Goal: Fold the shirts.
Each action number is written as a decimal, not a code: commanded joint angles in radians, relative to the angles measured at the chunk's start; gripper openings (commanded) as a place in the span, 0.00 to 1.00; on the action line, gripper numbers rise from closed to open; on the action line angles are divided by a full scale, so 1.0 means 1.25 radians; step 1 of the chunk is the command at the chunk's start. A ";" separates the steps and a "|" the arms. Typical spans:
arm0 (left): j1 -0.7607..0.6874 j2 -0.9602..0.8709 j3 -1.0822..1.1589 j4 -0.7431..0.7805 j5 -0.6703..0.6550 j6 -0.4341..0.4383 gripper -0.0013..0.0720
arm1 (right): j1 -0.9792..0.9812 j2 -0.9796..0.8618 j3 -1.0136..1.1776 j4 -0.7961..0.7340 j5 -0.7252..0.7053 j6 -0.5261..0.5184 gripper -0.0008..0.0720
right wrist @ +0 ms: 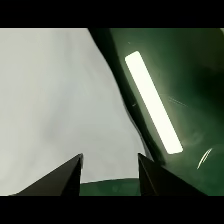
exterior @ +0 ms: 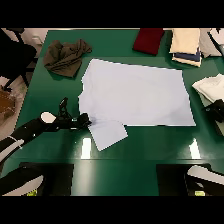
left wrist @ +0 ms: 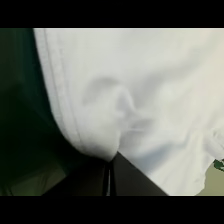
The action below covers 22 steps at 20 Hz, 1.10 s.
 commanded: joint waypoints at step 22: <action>-0.002 0.003 0.000 -0.009 0.046 -0.045 0.05 | 0.136 -0.257 0.000 0.005 0.135 0.003 0.09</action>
